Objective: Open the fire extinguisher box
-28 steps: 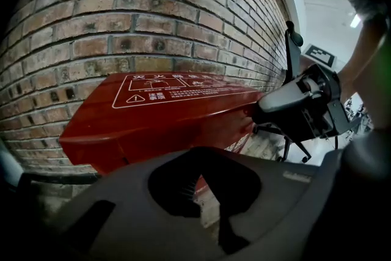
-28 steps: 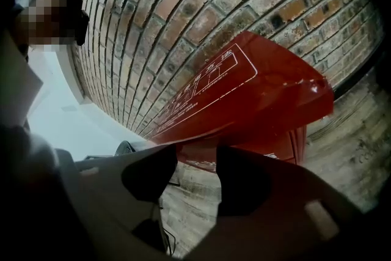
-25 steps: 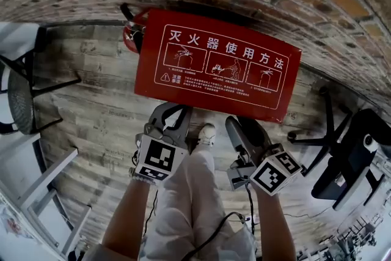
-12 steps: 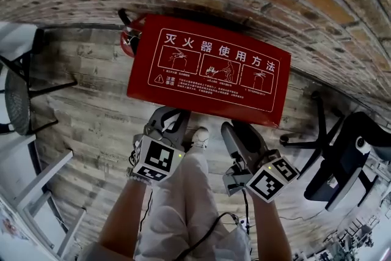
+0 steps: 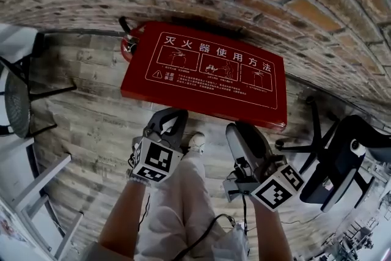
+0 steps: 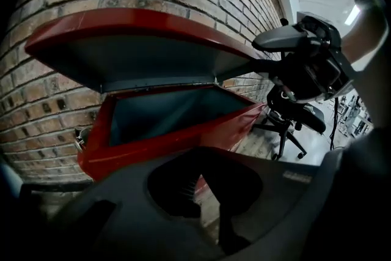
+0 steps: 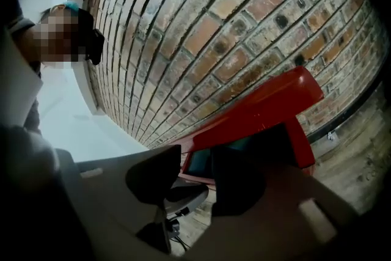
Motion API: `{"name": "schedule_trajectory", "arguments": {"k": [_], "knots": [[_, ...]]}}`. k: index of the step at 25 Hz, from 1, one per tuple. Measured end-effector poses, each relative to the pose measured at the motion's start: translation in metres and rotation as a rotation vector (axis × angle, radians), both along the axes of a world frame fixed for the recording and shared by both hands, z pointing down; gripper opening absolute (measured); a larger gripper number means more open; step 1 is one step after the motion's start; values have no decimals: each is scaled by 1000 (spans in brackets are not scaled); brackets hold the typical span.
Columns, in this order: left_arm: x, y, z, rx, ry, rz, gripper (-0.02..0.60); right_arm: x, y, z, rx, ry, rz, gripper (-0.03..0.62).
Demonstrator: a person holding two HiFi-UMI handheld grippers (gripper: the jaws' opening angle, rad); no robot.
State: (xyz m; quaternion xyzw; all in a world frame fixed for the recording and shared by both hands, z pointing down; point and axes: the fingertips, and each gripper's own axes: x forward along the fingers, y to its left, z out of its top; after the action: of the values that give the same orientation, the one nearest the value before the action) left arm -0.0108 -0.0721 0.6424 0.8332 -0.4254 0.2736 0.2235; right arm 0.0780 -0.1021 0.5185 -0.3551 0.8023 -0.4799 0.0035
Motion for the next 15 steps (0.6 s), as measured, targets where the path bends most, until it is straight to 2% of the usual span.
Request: {"name": "schedule_trajectory", "arguments": {"k": [3, 7, 15], "knots": [[-1, -1, 0, -5, -5, 7, 0, 1, -11, -14, 32, 3, 20, 130], [-1, 1, -2, -7, -7, 9, 0, 4, -29, -32, 105, 63, 22, 76], [-1, -1, -3, -15, 0, -4, 0, 3, -74, -64, 234, 96, 18, 63]]}}
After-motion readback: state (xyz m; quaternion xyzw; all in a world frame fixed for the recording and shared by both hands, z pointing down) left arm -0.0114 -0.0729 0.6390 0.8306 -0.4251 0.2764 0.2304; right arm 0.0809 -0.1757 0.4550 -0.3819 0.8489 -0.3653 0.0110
